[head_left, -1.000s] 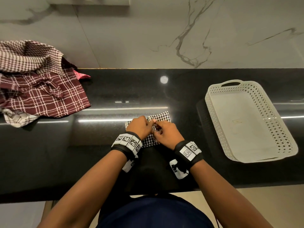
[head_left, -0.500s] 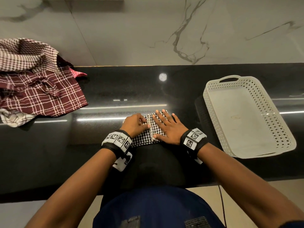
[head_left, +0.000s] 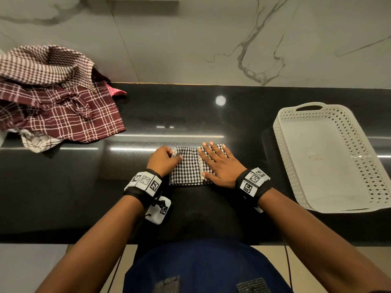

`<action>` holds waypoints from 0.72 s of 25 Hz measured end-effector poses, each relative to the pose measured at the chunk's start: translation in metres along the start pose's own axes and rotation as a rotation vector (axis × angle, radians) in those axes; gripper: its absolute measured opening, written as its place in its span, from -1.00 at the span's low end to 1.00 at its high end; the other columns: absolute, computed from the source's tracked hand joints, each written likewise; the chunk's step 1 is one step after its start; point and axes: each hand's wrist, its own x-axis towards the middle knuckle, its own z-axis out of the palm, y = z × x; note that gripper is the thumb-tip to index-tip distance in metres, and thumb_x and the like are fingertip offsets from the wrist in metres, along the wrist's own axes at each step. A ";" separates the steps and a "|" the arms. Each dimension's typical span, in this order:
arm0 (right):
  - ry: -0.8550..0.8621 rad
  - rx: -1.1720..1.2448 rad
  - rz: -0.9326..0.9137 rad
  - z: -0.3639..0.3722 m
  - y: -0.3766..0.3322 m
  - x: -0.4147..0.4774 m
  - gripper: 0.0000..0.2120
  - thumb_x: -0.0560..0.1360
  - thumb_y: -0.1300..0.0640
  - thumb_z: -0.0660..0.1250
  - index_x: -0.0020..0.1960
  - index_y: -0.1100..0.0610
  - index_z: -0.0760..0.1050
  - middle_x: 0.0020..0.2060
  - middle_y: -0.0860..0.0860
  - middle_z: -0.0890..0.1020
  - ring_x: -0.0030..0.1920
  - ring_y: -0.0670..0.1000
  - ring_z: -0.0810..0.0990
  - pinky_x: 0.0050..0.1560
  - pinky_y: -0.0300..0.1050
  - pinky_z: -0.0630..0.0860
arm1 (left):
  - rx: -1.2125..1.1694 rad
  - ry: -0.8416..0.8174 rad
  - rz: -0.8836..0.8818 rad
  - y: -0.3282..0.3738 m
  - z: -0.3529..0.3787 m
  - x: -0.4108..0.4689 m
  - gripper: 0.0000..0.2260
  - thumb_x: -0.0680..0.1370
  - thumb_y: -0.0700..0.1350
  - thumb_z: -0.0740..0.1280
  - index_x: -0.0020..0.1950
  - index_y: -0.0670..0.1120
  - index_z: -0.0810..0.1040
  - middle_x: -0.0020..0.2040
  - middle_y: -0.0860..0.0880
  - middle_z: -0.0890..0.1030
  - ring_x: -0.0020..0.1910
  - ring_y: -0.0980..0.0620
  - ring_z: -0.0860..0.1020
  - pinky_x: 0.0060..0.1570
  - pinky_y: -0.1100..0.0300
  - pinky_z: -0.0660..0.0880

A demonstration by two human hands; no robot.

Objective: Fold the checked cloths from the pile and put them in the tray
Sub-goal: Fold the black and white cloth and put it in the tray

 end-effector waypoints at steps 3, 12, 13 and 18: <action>0.063 0.025 -0.007 -0.006 -0.003 0.000 -0.25 0.60 -0.30 0.02 0.63 0.00 -0.16 0.62 0.07 -0.18 0.60 0.10 -0.24 0.57 0.19 -0.19 | -0.378 -0.013 -0.080 0.013 0.002 -0.008 -0.64 0.45 -0.06 0.50 0.14 -0.07 0.43 0.04 -0.11 0.62 0.05 -0.09 0.62 0.13 -0.04 0.55; 0.318 0.623 0.084 -0.021 0.003 -0.023 -0.62 0.42 0.18 0.49 0.19 0.23 0.52 0.06 0.12 0.58 0.08 0.10 0.56 0.10 -0.14 0.47 | -0.094 0.073 0.278 0.093 0.055 -0.026 -0.48 0.51 -0.09 0.42 0.40 -0.12 0.31 0.14 -0.17 0.59 0.15 -0.12 0.56 0.19 0.03 0.50; 0.352 0.732 0.107 -0.020 0.004 -0.027 -0.63 0.43 0.25 0.46 0.21 0.22 0.50 0.05 0.10 0.60 0.06 0.08 0.59 0.06 -0.20 0.48 | -0.074 0.055 0.285 0.097 0.063 -0.026 -0.51 0.54 -0.10 0.38 0.41 -0.15 0.31 0.17 -0.19 0.58 0.17 -0.14 0.55 0.22 0.00 0.48; 0.345 1.655 0.454 -0.013 0.017 -0.027 -0.54 0.53 0.48 0.17 0.41 0.30 0.33 0.04 0.21 0.61 0.00 0.06 0.63 0.01 -0.16 0.59 | 0.004 -0.059 0.403 0.083 0.087 -0.026 -0.62 0.52 -0.33 0.21 0.34 -0.20 0.38 0.25 -0.16 0.49 0.25 -0.10 0.46 0.20 0.27 0.34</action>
